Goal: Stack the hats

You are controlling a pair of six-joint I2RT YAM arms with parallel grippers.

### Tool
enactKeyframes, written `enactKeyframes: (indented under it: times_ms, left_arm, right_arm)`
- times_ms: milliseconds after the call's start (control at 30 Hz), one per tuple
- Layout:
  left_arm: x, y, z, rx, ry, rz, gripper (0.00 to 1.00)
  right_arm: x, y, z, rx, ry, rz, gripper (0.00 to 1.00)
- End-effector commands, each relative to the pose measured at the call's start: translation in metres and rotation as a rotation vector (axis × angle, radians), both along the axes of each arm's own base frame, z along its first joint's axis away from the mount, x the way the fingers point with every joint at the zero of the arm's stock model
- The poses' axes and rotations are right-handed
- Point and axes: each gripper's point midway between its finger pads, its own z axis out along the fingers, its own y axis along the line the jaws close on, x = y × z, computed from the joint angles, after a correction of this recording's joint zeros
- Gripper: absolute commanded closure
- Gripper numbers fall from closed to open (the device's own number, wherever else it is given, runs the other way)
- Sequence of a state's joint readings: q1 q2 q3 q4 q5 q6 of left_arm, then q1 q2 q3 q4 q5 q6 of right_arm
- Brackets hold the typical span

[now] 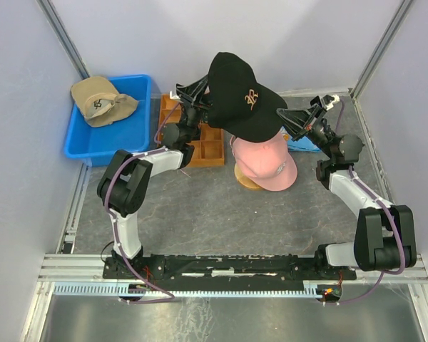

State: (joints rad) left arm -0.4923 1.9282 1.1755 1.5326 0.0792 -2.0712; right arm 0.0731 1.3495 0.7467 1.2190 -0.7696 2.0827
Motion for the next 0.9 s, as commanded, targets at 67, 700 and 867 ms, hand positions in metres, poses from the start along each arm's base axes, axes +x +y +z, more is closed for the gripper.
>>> enactKeyframes:
  times_ms: [67, 700, 867]
  left_arm:
    - [-0.039, 0.022, 0.045, -0.221, -0.136, -0.177, 0.47]
    - [-0.053, 0.056, 0.011, -0.118, -0.039, -0.141, 0.96]
    - [-0.063, 0.048, 0.011, -0.079, -0.053, -0.202, 0.97]
  right_arm:
    - [-0.025, -0.012, 0.036, 0.275, 0.262, 0.231, 1.0]
    - [-0.016, -0.031, 0.003, 0.26, 0.308, 0.153, 1.0]
    - [-0.019, -0.041, -0.01, 0.246, 0.323, 0.105, 1.0]
